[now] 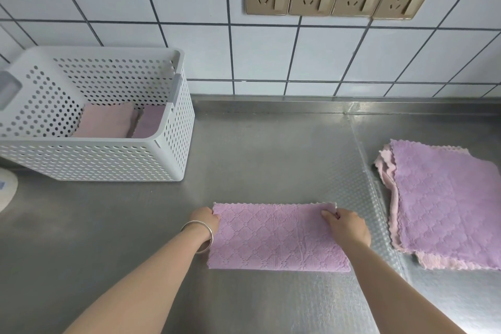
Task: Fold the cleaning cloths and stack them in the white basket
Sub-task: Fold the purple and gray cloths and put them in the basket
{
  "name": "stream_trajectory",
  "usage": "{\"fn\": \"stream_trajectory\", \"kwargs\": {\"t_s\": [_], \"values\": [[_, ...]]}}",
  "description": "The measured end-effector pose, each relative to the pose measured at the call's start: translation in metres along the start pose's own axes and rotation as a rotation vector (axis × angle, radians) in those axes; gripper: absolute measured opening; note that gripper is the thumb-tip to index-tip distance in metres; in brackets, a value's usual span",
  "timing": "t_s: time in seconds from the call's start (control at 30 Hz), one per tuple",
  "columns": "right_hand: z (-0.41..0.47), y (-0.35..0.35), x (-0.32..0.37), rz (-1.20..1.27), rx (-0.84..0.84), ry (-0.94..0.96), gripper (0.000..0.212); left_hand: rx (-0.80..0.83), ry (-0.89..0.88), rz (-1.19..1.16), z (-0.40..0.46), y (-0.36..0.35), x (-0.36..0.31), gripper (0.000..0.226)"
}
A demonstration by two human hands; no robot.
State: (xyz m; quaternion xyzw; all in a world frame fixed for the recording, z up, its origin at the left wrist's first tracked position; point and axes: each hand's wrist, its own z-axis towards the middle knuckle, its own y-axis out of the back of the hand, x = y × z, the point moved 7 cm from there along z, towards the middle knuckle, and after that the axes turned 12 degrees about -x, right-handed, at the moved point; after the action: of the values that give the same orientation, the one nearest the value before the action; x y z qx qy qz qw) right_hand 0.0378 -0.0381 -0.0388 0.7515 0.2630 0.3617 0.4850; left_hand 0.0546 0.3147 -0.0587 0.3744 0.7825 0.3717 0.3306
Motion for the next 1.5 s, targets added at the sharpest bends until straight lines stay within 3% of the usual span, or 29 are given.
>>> {"fn": "stream_trajectory", "kwargs": {"t_s": [0.43, 0.73, 0.87, 1.1, 1.5], "values": [[-0.004, 0.002, 0.004, -0.005, -0.007, -0.008, 0.04, 0.001, 0.037, -0.042, -0.002, 0.001, 0.0, 0.027], [-0.013, 0.003, -0.008, 0.104, -0.059, -0.094, 0.033, -0.223, 0.045, -0.384, -0.015, 0.002, 0.009, 0.009], [-0.012, 0.001, -0.012, 0.123, -0.059, -0.122, 0.033, -0.266, 0.072, -0.523, -0.023, -0.001, 0.015, 0.017], [-0.01, -0.001, -0.015, 0.114, -0.056, -0.126, 0.028, -0.286, -0.005, -0.45, -0.031, 0.002, 0.012, 0.013], [-0.013, 0.002, -0.012, 0.183, -0.092, -0.104, 0.025, -0.218, -0.176, -0.471, -0.027, -0.007, 0.01, 0.031]]}}
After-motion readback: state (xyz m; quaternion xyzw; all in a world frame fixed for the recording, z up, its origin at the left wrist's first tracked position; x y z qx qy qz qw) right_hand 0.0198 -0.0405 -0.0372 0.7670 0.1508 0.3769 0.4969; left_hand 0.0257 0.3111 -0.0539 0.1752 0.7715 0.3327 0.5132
